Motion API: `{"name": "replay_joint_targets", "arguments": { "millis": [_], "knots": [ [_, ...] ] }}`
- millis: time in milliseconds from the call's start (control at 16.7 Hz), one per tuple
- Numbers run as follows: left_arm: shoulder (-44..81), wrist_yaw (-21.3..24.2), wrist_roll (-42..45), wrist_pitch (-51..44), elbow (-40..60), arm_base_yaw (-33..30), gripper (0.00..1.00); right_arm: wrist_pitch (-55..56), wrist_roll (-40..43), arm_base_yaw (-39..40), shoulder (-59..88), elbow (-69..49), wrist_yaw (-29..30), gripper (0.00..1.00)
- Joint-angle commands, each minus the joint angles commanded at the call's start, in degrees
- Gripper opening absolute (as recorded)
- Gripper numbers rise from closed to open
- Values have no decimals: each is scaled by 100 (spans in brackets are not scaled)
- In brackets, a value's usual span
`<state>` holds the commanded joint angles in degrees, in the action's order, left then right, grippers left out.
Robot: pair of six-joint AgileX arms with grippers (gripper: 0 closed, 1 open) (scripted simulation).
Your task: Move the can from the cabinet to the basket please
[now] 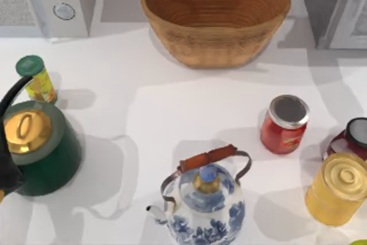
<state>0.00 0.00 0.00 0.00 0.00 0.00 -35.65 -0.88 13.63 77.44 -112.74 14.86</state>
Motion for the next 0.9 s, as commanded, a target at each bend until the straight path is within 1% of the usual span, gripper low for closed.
{"name": "replay_joint_targets", "arguments": {
  "millis": [180, 300, 720, 900],
  "knots": [
    [0, 0, 0, 0, 0, 0, 100, -777, 3, 288, -622, -136, 274, 0],
    [0, 0, 0, 0, 0, 0, 100, -1047, 4, 462, -849, -242, 447, 0],
    [0, 0, 0, 0, 0, 0, 100, -1069, -5, 471, -902, -175, 471, 0],
    [0, 0, 0, 0, 0, 0, 100, -865, -3, 372, -1209, 299, 393, 0]
  ]
}}
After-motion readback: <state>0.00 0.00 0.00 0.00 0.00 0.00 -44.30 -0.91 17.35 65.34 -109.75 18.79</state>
